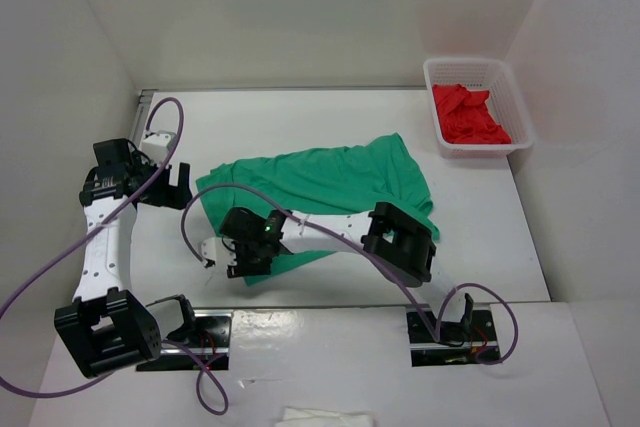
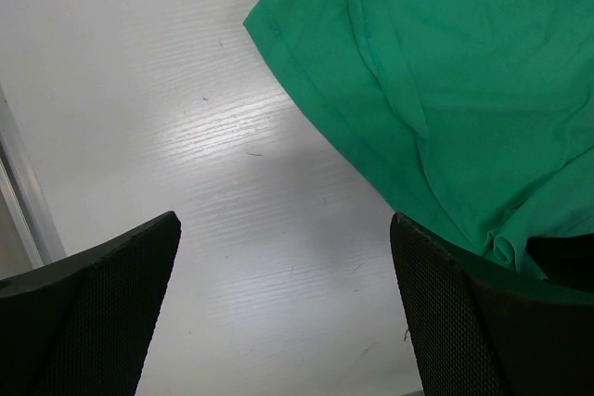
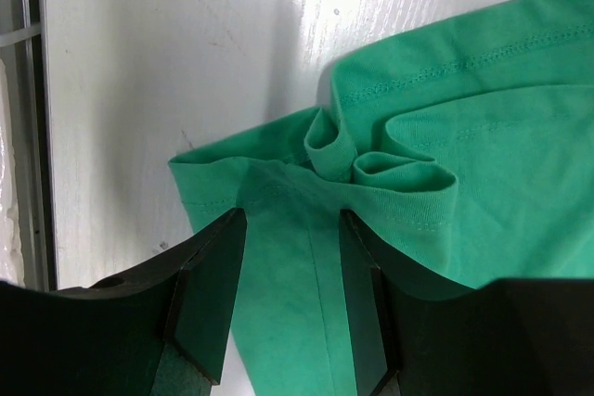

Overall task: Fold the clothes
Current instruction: Flatten the tank top out

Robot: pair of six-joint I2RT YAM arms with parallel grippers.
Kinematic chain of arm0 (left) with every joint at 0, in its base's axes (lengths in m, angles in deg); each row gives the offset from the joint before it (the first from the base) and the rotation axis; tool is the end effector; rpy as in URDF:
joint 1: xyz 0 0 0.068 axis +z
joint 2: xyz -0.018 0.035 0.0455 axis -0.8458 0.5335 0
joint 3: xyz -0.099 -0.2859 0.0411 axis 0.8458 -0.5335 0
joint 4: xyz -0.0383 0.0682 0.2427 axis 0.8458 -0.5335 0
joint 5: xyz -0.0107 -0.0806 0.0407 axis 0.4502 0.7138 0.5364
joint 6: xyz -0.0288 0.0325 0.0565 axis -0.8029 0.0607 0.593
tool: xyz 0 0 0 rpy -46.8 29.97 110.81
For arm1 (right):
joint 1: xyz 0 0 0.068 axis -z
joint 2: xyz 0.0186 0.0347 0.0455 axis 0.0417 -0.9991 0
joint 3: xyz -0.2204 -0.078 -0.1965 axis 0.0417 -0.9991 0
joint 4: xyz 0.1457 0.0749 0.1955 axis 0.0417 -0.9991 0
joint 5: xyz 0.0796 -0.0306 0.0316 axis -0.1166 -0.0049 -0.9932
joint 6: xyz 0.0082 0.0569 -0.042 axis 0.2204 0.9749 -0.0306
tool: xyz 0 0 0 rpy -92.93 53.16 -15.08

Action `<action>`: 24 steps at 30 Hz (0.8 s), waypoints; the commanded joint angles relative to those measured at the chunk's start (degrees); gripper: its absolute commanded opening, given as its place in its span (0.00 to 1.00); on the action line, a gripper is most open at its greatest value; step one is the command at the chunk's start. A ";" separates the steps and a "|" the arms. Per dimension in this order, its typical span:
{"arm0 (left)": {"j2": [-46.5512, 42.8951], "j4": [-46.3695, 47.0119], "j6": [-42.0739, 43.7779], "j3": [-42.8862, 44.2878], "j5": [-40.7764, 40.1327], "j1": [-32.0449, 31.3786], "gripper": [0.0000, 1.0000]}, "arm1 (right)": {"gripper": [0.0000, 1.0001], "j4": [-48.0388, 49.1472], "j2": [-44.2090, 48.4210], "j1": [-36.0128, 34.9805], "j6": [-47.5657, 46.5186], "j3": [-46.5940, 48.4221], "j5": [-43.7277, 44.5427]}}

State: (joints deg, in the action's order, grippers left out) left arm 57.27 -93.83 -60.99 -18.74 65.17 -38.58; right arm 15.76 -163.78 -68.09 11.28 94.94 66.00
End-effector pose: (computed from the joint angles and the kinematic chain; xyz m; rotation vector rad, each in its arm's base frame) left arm 0.2211 0.0558 0.3110 0.1579 2.3320 -0.0864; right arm 0.1527 0.4574 0.1825 -2.1093 1.6229 0.4296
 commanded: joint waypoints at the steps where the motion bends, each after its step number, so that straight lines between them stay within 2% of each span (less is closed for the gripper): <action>1: 0.09 0.38 -0.42 -0.35 1.63 -0.20 1.00 | 0.53 2.65 -1.03 0.08 0.17 -0.53 -0.98; 5: 0.09 0.38 -0.42 -0.35 1.63 -0.20 1.00 | 0.51 2.65 -1.56 0.08 0.17 -0.53 -0.98; 7: 0.09 0.38 0.11 -0.35 1.63 -0.20 1.00 | 0.48 2.65 -1.56 0.08 0.17 -0.53 -0.98; 11: 0.09 0.38 0.11 -0.35 1.63 -0.20 1.00 | 0.34 2.65 -2.09 0.08 0.17 -0.53 -0.98; 14: 0.09 0.38 0.11 -0.35 1.63 -0.20 1.00 | 0.27 2.65 -2.61 0.08 0.17 -0.53 -0.98; 18: 0.09 0.38 0.11 -0.35 2.16 -0.20 1.00 | 0.11 2.65 -2.61 0.08 0.17 -1.06 -0.98; 24: 0.62 -0.15 0.64 -0.35 2.77 -0.20 1.00 | 0.10 0.72 3.70 0.08 0.17 -1.06 2.79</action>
State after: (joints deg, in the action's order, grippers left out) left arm 57.40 -93.87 -60.81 -18.74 65.98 -38.58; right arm 16.33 -164.83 -68.09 11.28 94.67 66.63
